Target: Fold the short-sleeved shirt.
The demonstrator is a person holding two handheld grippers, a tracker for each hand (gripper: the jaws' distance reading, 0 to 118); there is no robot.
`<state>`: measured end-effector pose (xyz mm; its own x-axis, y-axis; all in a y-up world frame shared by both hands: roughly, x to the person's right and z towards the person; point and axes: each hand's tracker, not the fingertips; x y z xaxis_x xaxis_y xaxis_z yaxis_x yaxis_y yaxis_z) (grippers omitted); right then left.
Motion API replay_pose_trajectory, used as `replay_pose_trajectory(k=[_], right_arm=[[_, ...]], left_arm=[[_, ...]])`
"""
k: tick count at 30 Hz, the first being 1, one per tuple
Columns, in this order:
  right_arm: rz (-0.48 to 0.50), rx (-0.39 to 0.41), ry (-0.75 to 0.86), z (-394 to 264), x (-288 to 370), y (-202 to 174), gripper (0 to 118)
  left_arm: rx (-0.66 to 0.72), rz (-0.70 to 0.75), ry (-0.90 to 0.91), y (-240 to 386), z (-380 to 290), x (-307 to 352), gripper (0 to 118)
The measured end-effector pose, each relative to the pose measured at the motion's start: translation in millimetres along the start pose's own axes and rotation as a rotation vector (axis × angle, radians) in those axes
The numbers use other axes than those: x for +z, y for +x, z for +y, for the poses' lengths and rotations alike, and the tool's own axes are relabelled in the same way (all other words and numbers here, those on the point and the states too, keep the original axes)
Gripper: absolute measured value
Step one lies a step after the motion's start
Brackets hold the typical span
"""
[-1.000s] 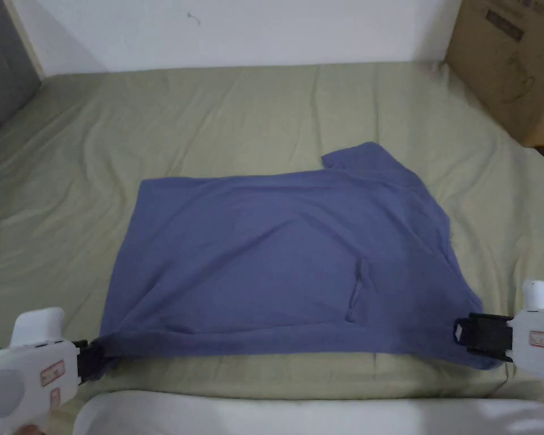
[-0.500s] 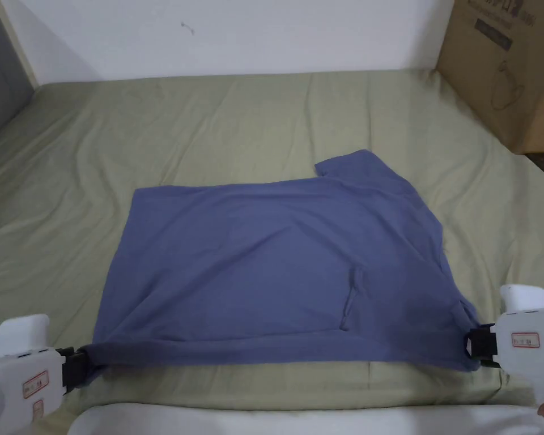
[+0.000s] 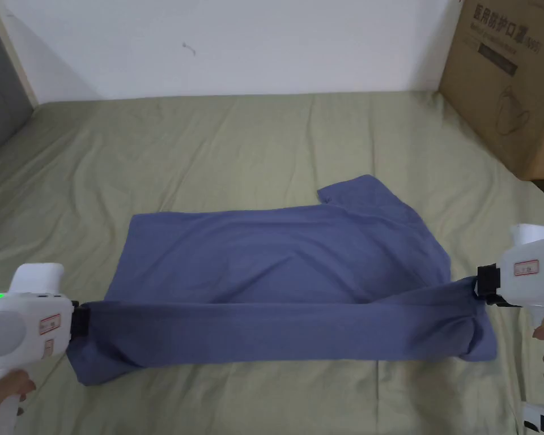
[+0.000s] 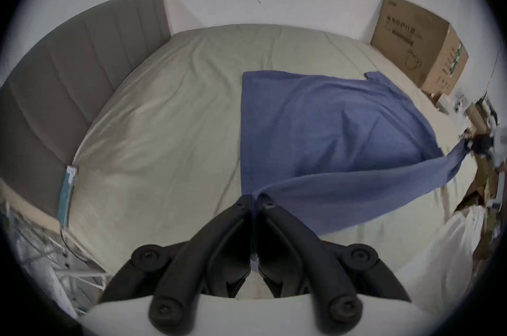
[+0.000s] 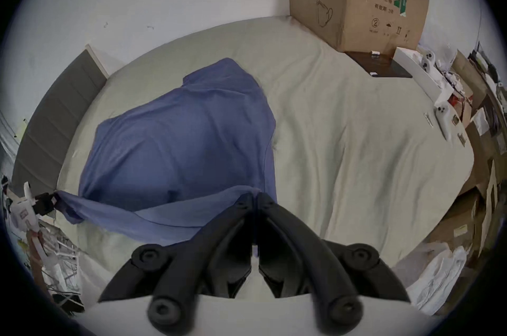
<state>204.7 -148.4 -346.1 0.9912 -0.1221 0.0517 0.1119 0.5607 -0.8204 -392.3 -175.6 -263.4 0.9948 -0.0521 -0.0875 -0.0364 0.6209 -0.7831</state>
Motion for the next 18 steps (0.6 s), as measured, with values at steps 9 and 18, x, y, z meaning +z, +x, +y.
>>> replay_pose_trajectory(k=[9,18], right_arm=[[-0.027,-0.084,-0.108,-5,-69,13,48],[0.023,0.007,-0.004,-29,-14,12,39]], left_arm=[[0.106,-0.010,-0.116,-7,-4,-59,108],[0.206,-0.126,0.011,-20,-37,19,71]])
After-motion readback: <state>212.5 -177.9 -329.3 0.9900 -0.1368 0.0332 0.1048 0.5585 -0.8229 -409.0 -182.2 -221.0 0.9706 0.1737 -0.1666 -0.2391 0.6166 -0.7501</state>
